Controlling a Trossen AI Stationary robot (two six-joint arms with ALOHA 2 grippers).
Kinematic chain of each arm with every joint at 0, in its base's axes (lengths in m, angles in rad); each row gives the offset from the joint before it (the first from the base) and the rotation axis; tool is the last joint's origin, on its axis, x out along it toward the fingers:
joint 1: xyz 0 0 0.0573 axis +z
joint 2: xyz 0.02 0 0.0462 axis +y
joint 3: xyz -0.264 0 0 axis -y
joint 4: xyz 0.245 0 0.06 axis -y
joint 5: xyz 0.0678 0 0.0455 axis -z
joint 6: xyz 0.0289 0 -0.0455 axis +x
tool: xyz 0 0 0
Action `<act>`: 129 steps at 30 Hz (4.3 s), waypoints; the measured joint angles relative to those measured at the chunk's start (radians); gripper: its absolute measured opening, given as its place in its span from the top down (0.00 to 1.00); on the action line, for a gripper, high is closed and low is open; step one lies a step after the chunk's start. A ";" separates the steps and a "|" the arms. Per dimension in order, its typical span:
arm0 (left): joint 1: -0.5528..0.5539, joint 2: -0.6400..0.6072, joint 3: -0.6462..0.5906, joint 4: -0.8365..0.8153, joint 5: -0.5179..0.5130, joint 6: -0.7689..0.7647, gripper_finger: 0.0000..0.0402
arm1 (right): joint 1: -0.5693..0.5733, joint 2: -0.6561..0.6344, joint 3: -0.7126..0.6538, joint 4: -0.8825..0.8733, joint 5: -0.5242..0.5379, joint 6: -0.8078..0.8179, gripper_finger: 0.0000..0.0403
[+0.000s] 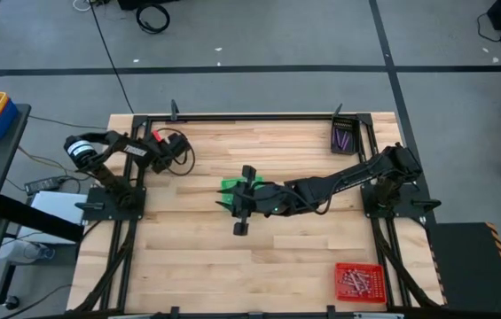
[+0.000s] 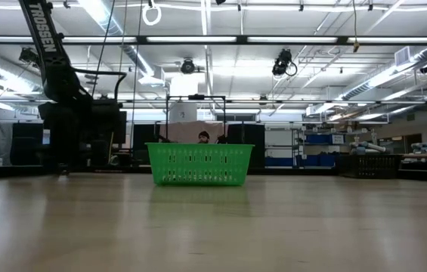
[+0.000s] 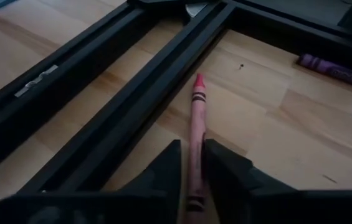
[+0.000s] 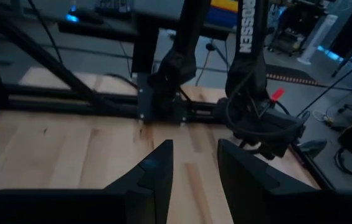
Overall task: Sort crayons
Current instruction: Put the pink crayon into the red basket
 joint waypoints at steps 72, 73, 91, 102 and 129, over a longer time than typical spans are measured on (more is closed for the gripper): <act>-1.201 -0.622 -0.002 0.993 0.462 1.434 0.86 | 0.005 -0.017 0.000 0.244 -0.177 0.059 0.66; -1.198 -0.617 -0.002 0.992 0.463 1.433 0.86 | 0.005 -0.017 0.000 0.245 -0.179 0.059 0.67; -1.181 -0.607 -0.002 0.972 0.459 1.429 0.86 | 0.002 -0.017 0.000 0.243 -0.179 0.062 0.95; -1.208 -0.668 0.000 0.824 0.323 1.491 0.56 | 0.004 -0.016 0.000 0.136 -0.168 0.086 0.91; -1.282 -0.890 0.037 0.335 0.242 1.490 0.37 | 0.725 -0.014 -0.001 -1.170 -0.423 2.050 0.92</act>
